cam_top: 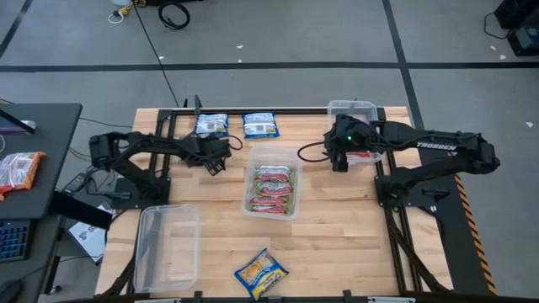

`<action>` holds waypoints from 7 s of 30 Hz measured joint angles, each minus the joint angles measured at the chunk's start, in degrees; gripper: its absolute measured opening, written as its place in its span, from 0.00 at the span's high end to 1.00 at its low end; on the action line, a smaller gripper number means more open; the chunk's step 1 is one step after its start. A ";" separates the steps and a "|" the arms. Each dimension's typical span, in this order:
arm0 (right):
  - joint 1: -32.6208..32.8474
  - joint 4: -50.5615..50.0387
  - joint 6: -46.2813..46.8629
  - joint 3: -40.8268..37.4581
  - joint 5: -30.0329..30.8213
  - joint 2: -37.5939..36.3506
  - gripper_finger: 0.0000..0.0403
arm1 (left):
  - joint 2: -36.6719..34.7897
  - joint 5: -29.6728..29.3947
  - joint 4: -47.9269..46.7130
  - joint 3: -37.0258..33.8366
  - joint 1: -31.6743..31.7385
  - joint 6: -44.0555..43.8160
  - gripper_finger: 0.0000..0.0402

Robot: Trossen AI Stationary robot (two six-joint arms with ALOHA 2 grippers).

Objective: Sort Maruchan noodles
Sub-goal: Put the blue noodle pack into the bottom transparent container

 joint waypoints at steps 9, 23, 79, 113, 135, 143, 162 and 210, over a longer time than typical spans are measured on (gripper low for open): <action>-0.04 0.43 -0.12 0.00 0.09 1.49 0.27 | 5.08 -1.47 -0.35 0.26 -2.29 -0.78 0.28; 0.41 0.39 1.07 0.00 0.33 1.62 0.27 | 4.94 -2.09 0.37 -0.02 -2.97 -1.41 0.96; 49.94 55.56 26.94 0.04 24.73 22.34 0.31 | 3.65 4.01 12.03 31.22 -69.90 63.85 0.96; 49.77 54.33 25.41 0.00 2.52 30.04 0.31 | 15.34 20.16 6.25 37.66 -55.57 -43.94 0.50; 59.00 43.10 30.69 0.00 2.32 29.99 0.31 | 23.67 24.90 3.11 37.61 -61.35 -114.17 0.50; 62.50 41.47 30.97 0.00 2.32 29.97 0.31 | 24.45 25.84 6.96 37.59 -58.46 -115.03 0.50; 67.49 40.61 31.42 0.00 2.58 29.97 0.32 | 24.27 20.84 2.87 37.59 -60.29 -120.00 0.50; 68.92 38.73 37.40 0.00 2.40 29.97 0.33 | 26.70 5.65 -0.91 37.62 -56.17 -117.10 0.53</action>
